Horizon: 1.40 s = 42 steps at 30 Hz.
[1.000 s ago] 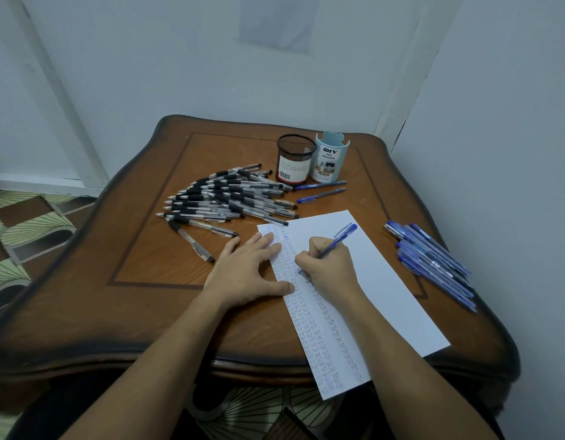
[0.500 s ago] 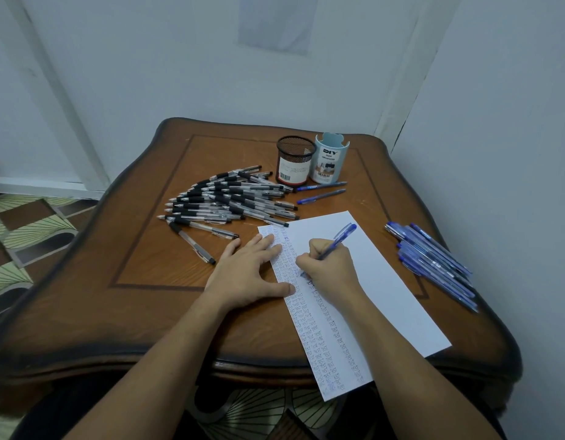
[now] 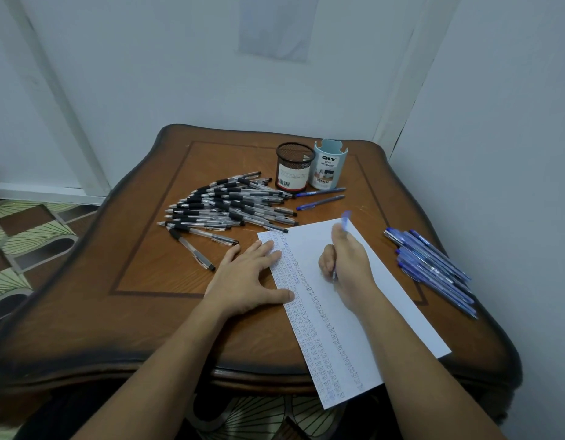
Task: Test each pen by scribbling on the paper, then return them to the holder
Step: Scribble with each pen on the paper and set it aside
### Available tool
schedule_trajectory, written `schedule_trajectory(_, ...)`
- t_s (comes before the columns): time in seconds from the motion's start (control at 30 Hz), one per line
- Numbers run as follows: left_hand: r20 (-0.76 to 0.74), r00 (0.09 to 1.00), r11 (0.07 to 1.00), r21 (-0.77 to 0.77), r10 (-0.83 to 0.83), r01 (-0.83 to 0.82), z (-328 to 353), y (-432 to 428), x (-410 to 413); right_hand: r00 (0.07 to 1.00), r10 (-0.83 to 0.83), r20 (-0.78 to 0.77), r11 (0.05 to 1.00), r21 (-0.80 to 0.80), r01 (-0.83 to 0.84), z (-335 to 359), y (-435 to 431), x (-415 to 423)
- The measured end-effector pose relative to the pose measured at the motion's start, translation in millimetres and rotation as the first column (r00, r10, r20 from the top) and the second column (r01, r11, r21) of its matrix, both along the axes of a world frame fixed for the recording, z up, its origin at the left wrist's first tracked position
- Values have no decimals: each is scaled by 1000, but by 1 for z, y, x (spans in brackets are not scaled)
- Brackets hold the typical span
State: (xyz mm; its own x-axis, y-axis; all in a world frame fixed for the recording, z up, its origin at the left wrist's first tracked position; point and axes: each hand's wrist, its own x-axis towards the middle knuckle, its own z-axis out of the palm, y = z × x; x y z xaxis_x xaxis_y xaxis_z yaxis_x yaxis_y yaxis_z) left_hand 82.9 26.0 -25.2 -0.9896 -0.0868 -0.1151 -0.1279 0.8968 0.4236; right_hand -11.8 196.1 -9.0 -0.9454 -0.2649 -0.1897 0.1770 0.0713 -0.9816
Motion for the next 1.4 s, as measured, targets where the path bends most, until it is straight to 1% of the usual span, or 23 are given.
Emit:
schedule_trajectory(0.13,-3,1000,1000,-1,3,-3,-1,0,0,998,55,-9,998,6,-55,5,0,0)
schedule_trajectory(0.23,4,1000,1000,-6,4,-4,0,0,0,995,78,57,997,-23,-76,12,3,1)
schedule_trajectory(0.37,3,1000,1000,-15,6,-6,0,0,1,986,131,99,991,2,-132,19,6,-1)
schedule_trajectory(0.5,9,1000,1000,-2,2,-2,1,1,1,971,191,143,980,-80,-181,24,8,-3)
schedule_trajectory(0.57,4,1000,1000,-13,5,-5,0,0,1,962,201,185,975,-136,-177,27,8,-3)
schedule_trajectory(0.6,-1,1000,1000,-22,7,-7,0,0,1,963,199,180,975,-137,-176,28,9,-3)
schedule_trajectory(0.63,-4,1000,1000,-27,7,-7,0,0,1,969,199,149,977,-103,-185,29,9,-3)
schedule_trajectory(0.7,0,1000,1000,-25,5,-5,-1,0,1,980,197,23,978,68,-198,29,13,-6)
schedule_trajectory(0.77,9,1000,1000,-16,-2,2,-1,-1,1,975,191,-118,956,247,-157,30,22,-16)
schedule_trajectory(0.83,6,1000,1000,-15,-4,4,-1,-2,1,951,182,-248,930,359,-85,31,39,-31)
schedule_trajectory(0.9,6,1000,1000,-21,-5,5,0,-1,2,914,182,-363,878,479,15,36,62,-48)
schedule_trajectory(0.93,4,1000,1000,-20,-5,5,0,-1,2,897,183,-402,831,551,77,39,74,-57)
schedule_trajectory(1.0,0,1000,1000,-15,-5,5,0,-1,1,883,169,-437,738,650,181,42,99,-73)
schedule_trajectory(1.07,-3,1000,1000,-11,-3,3,0,0,1,890,163,-425,656,721,223,40,118,-84)
schedule_trajectory(1.13,-5,1000,1000,-17,-1,1,0,0,1,905,195,-379,590,782,201,35,130,-91)
schedule_trajectory(1.17,-7,1000,1000,-18,0,-1,0,0,2,911,211,-354,574,799,178,32,133,-92)
schedule_trajectory(1.2,-9,1000,1000,-16,1,-2,0,0,2,915,221,-337,566,808,161,30,135,-93)
schedule_trajectory(1.27,-13,1000,1000,-8,1,-2,1,1,1,908,219,-358,576,798,176,29,134,-94)
schedule_trajectory(1.33,-6,1000,1000,-7,-3,3,0,0,0,871,212,-443,587,770,249,29,125,-96)
schedule_trajectory(1.4,2,1000,1000,-14,-6,6,0,0,0,807,250,-535,575,753,321,26,107,-99)
